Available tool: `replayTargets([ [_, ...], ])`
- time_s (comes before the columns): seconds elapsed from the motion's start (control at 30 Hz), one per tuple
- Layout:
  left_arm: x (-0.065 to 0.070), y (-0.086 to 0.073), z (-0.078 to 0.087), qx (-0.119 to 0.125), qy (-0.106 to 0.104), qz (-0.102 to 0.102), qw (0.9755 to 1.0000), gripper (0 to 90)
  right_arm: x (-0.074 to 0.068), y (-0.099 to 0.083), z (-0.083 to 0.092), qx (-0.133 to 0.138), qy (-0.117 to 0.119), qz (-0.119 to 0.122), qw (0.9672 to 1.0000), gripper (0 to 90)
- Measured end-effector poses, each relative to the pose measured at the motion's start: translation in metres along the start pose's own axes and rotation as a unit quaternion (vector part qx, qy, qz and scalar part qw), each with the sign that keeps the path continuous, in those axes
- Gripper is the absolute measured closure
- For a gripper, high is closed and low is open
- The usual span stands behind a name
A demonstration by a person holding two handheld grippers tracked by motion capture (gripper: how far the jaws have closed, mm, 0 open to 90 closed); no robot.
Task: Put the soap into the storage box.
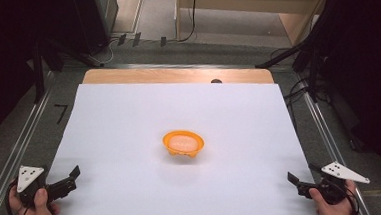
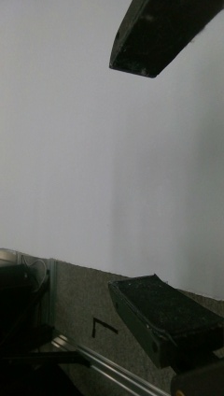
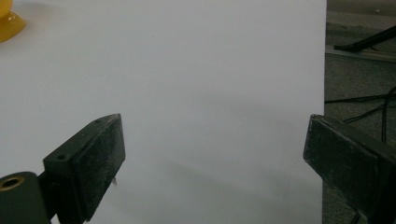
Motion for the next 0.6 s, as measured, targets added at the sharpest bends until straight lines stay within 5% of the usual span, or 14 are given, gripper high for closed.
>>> replayTargets([
  [0.33, -0.0002, 0.0000, 0.0005, 0.001, -0.003, 0.003, 1.0000, 0.0, 0.0034, -0.0009, 0.0040, 0.048, -0.002, -0.040, 0.9981, 10.5],
  [0.43, -0.0003, 0.0000, 0.0007, 0.001, -0.002, 0.003, 1.0000, 0.0, 0.0068, -0.0013, 0.0037, 0.048, 0.009, -0.058, 0.9972, 10.4],
  [0.6, -0.0002, 0.0000, 0.0001, 0.000, -0.002, 0.001, 1.0000, 0.0, 0.0054, -0.0021, 0.0022, 0.040, 0.006, -0.052, 0.9978, 9.2],
])
Point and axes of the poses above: each handheld gripper's, and its own axes: z roughly backward along the jaws, y roughly out of its top, x roughly to its right, the point moved 7 cm from there along -z, roughly forward along the jaws, and after that the axes turned 14 degrees about -y, right-handed, at the moved point
